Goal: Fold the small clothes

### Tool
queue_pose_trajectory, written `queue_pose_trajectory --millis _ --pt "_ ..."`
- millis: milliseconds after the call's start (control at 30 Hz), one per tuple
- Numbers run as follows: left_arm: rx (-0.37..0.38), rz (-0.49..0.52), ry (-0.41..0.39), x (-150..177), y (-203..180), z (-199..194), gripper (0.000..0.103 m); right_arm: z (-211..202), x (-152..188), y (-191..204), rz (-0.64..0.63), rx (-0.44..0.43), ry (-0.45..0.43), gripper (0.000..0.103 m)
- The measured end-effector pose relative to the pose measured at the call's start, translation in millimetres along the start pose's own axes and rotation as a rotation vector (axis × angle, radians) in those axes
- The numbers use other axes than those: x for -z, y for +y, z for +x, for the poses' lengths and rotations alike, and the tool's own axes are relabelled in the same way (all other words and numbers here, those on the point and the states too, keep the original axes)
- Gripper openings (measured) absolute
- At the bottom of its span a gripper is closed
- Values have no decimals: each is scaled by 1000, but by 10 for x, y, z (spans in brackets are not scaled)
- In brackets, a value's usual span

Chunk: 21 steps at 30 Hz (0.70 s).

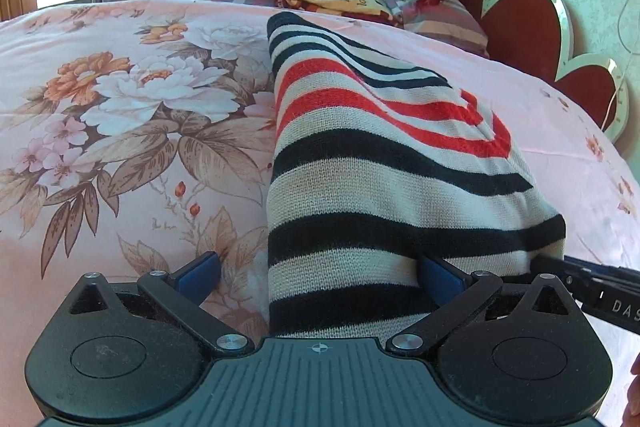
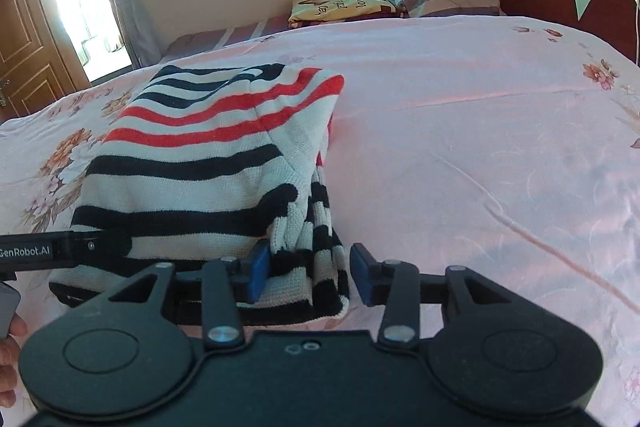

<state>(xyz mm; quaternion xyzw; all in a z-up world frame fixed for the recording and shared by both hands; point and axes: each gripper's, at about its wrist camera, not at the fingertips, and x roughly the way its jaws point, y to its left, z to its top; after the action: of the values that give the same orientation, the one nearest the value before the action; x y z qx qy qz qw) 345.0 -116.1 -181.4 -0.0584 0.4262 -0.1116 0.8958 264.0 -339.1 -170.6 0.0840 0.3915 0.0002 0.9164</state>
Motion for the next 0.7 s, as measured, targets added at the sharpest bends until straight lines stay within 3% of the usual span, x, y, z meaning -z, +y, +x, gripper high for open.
queue_pose_trajectory --millis 100,200,367,433,600,700 --pt "4 -16 5 -11 15 -11 103 -51 -31 -31 23 -18 2 47" --pt "6 -29 12 -37 17 -37 103 -120 -92 -80 39 -25 -13 63" --pt "16 -45 -13 -110 7 -150 103 -183 -236 -145 53 -56 -36 69" --pt "27 -54 -37 -173 1 -212 103 -162 -303 -179 77 -85 -32 78" --pt "36 -67 -50 -378 -5 -188 103 -12 -476 -220 104 -143 -6 88" --pt "23 -83 -46 -484 22 -81 103 120 -579 -239 93 -167 16 88"
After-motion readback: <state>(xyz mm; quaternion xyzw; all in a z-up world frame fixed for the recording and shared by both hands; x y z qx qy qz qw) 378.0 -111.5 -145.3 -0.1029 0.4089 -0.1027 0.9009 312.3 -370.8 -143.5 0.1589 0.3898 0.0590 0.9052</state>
